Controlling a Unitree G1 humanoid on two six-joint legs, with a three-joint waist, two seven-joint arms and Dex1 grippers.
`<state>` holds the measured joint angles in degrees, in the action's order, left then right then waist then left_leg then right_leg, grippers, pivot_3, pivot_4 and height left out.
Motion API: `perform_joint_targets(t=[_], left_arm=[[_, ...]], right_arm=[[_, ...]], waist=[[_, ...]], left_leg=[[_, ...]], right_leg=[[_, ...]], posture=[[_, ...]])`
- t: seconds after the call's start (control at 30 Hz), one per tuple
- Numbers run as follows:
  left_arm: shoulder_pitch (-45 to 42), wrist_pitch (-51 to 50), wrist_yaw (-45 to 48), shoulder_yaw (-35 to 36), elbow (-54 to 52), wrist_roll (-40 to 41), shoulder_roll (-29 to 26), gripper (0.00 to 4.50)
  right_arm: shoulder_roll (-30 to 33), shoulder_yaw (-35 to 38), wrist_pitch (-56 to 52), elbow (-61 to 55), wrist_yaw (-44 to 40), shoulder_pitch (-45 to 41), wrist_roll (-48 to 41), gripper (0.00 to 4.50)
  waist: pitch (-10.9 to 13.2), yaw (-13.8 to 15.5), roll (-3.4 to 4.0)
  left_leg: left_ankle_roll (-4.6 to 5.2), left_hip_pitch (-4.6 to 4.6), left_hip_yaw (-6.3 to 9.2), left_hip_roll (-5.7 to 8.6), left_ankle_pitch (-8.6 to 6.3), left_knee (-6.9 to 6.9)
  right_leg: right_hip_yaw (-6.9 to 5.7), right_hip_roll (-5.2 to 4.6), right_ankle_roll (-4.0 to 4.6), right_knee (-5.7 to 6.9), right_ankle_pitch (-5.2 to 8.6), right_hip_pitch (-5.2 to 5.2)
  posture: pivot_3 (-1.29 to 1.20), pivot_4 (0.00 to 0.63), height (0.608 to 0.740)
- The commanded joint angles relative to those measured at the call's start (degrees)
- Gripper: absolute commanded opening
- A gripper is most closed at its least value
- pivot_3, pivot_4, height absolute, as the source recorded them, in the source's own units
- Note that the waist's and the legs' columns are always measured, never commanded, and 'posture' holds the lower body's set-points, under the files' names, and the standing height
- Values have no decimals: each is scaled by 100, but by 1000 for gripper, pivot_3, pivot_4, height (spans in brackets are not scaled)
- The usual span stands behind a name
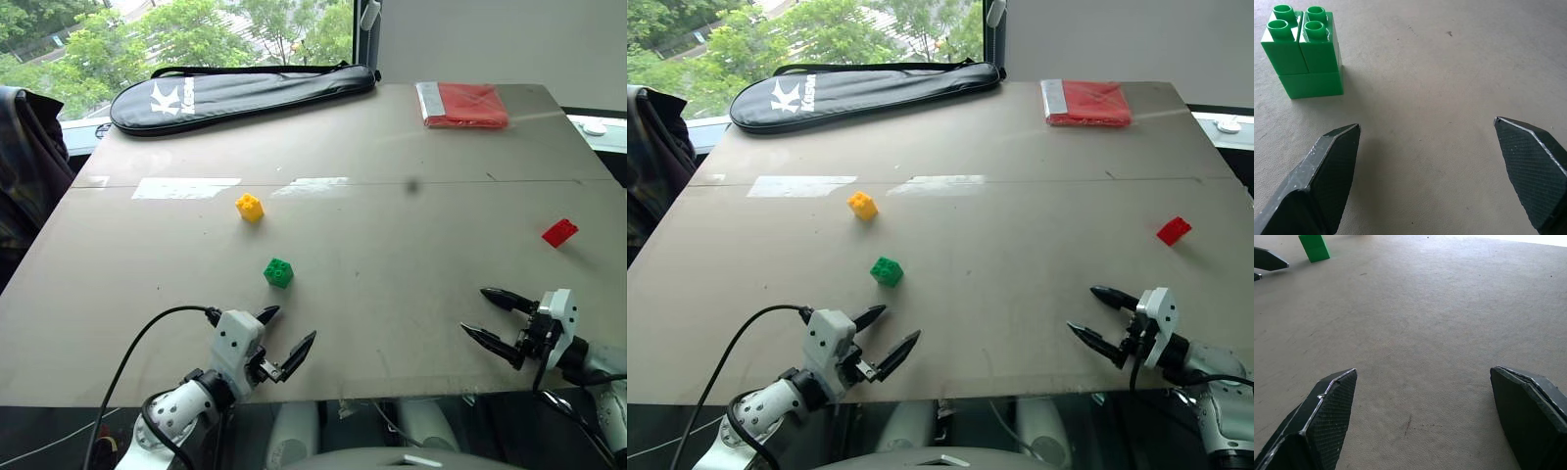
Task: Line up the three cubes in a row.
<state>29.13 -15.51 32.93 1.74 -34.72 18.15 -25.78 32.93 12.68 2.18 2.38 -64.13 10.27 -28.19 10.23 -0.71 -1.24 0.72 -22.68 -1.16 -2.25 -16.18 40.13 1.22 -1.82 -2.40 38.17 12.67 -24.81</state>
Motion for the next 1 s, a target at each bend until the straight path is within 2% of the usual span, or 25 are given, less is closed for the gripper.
perform_joint_targets(t=[0.03,0.2,0.43,0.6,0.77,0.9,1.0], left_arm=[[-111,-50,160,5,-299,211,-111,4453],[-593,-460,438,14,-643,576,-472,4453],[-1656,-1219,869,71,-1089,1241,-1229,4453],[-2517,-1781,975,138,-1279,1905,-1593,4453],[-3205,-2071,1126,117,-1253,2295,-1813,4453],[-3460,-2111,1191,83,-1157,2320,-1911,4453],[-3564,-2038,1267,38,-1034,2230,-1947,4453]], right_arm=[[127,442,-39,-115,129,-63,-237,4500],[409,1065,-70,378,268,-291,-386,4500],[839,1571,-13,1811,1189,-1222,51,4500],[1306,1291,104,3229,1512,-2187,602,4500],[1363,957,11,4394,1360,-3206,901,4500],[1376,749,158,5078,809,-3775,1002,4500],[1392,681,485,5670,1128,-4162,1244,4500]], waist=[[0,1,0],[0,13,1],[-1,3,7],[-4,-13,13],[-3,-27,14],[-4,-25,21],[-3,-24,21]], left_leg=[[0,-1,0,0,0,0],[1,-4,0,1,0,0],[1,-4,-2,3,1,0],[3,-2,-8,4,1,0],[3,2,-6,2,1,-3],[3,-1,-6,3,1,-4],[3,-4,-7,3,1,-4]], right_leg=[[0,0,0,-1,0,0],[-1,1,0,-6,-1,1],[2,6,0,-8,-2,2],[11,10,-1,-8,-4,5],[14,17,-1,-8,-5,7],[21,21,0,-12,-7,7],[22,21,19,-17,-19,7]], posture=[[0,150,708],[0,150,708],[0,150,708],[0,150,708],[0,150,708],[0,150,708],[0,150,708]])
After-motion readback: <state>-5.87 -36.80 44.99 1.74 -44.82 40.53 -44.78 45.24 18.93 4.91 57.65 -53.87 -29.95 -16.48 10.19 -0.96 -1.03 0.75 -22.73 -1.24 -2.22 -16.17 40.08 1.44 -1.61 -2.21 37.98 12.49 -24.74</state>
